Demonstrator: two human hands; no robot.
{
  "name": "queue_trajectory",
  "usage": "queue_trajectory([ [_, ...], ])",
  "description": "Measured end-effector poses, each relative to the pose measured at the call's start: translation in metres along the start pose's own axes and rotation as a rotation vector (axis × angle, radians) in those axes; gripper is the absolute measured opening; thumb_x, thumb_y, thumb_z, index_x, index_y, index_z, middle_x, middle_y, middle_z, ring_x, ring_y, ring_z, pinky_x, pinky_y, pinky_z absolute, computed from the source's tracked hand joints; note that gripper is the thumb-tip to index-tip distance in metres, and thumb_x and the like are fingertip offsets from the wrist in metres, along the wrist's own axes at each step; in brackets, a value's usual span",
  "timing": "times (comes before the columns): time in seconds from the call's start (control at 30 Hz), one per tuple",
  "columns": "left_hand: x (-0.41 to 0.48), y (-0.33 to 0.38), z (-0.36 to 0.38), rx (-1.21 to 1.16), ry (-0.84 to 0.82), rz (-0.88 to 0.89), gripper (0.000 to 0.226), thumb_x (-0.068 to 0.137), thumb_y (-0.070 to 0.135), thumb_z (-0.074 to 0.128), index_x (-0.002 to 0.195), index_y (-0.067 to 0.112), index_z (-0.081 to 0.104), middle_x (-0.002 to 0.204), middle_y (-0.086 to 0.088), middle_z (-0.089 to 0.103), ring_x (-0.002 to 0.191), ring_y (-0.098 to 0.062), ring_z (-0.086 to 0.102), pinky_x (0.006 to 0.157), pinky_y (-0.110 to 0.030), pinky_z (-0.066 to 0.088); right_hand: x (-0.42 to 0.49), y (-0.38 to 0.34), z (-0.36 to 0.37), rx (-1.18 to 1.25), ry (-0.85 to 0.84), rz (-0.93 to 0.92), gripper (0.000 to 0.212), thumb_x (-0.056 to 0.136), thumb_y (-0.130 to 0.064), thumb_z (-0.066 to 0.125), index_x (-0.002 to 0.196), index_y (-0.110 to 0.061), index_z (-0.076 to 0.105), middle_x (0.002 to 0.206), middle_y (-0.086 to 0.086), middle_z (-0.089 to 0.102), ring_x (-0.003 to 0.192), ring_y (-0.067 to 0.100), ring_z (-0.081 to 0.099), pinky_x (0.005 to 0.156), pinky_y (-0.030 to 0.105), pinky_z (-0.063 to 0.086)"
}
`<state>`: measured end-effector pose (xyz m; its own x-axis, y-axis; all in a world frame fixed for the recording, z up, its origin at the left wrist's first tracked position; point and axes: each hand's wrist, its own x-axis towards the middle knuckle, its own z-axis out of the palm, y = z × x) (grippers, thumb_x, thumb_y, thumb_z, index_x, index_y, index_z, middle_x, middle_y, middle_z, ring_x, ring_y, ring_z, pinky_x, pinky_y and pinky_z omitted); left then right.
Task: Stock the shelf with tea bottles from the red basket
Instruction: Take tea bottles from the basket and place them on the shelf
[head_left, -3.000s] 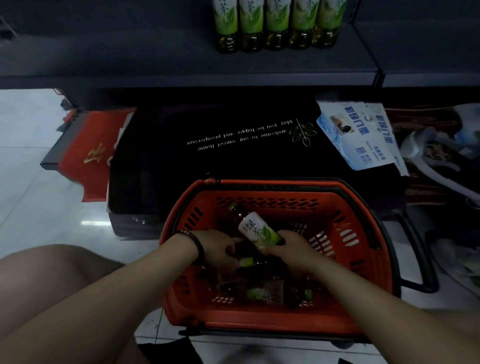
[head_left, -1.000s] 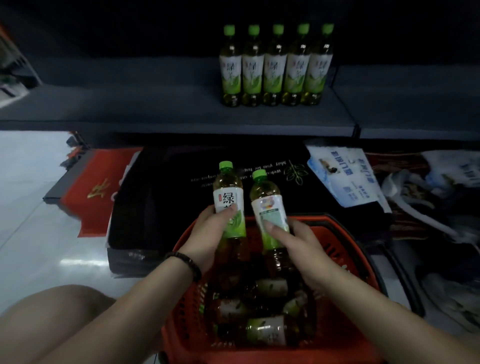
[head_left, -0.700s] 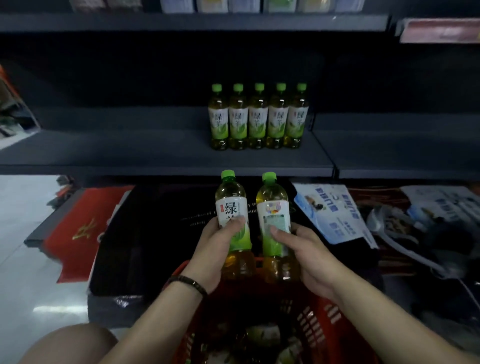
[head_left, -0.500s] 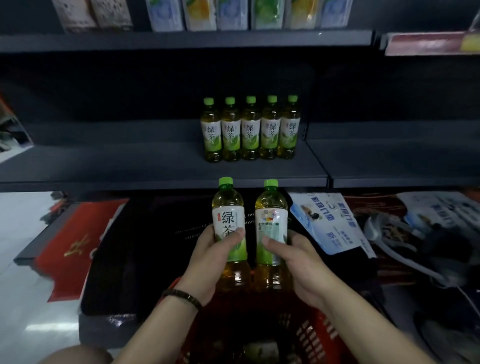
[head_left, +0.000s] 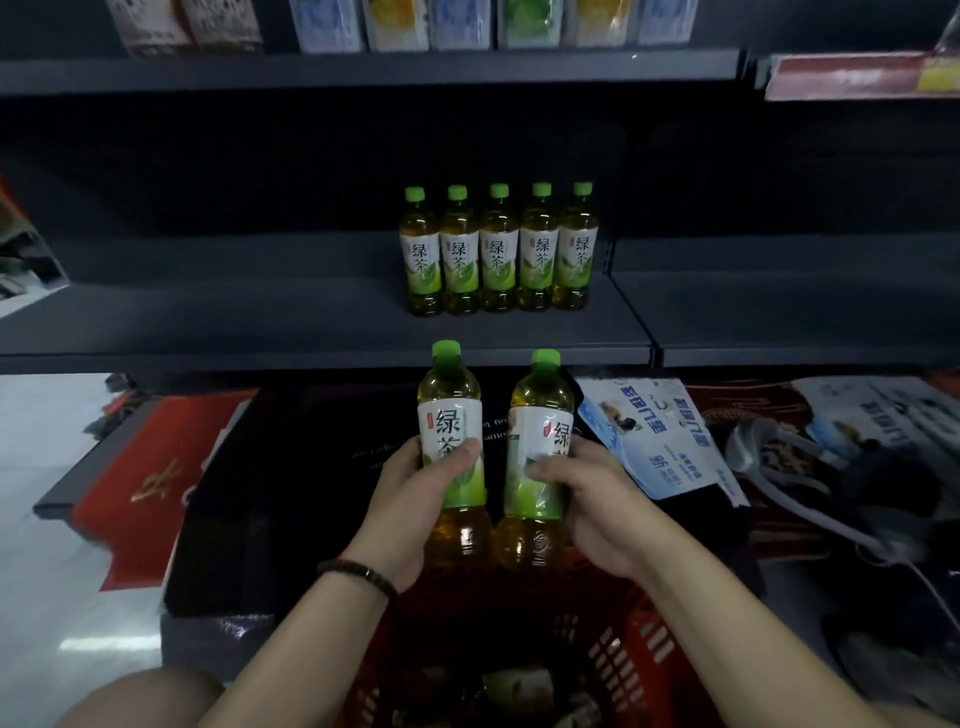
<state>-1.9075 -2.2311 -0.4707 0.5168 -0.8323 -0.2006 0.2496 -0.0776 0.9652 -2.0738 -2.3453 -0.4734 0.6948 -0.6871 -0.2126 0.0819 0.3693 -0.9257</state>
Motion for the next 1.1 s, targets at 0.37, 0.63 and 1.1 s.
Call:
queue_trajectory([
  [0.37, -0.008, 0.007, -0.020, -0.018, -0.106, 0.027, 0.054, 0.078, 0.035, 0.085, 0.128, 0.017, 0.075, 0.118, -0.011, 0.082, 0.111, -0.033, 0.078, 0.103, -0.060, 0.058, -0.006, 0.013, 0.026, -0.198, 0.110, -0.180, 0.065, 0.079, -0.013, 0.086, 0.134, -0.019, 0.052, 0.123, 0.018, 0.071, 0.114, 0.034, 0.072, 0.096, 0.057, 0.059],
  [0.63, 0.011, 0.028, -0.041, 0.001, -0.070, 0.105, 0.036, 0.088, 0.012, 0.083, 0.123, 0.020, 0.077, 0.113, -0.007, 0.083, 0.103, -0.028, 0.081, 0.088, -0.049, 0.065, 0.009, -0.009, 0.059, -0.252, 0.012, -0.231, 0.050, 0.090, 0.004, 0.075, 0.133, -0.012, 0.058, 0.122, 0.012, 0.076, 0.114, 0.031, 0.074, 0.098, 0.052, 0.059],
  [1.1, 0.170, 0.111, -0.121, -0.001, 0.036, 0.384, 0.047, 0.089, 0.010, 0.082, 0.130, 0.025, 0.068, 0.126, 0.002, 0.078, 0.119, -0.019, 0.073, 0.103, -0.046, 0.059, 0.178, -0.091, 0.144, -0.371, 0.278, -0.406, 0.044, 0.083, -0.014, 0.087, 0.118, -0.027, 0.066, 0.108, -0.004, 0.078, 0.103, 0.014, 0.074, 0.093, 0.042, 0.062],
])
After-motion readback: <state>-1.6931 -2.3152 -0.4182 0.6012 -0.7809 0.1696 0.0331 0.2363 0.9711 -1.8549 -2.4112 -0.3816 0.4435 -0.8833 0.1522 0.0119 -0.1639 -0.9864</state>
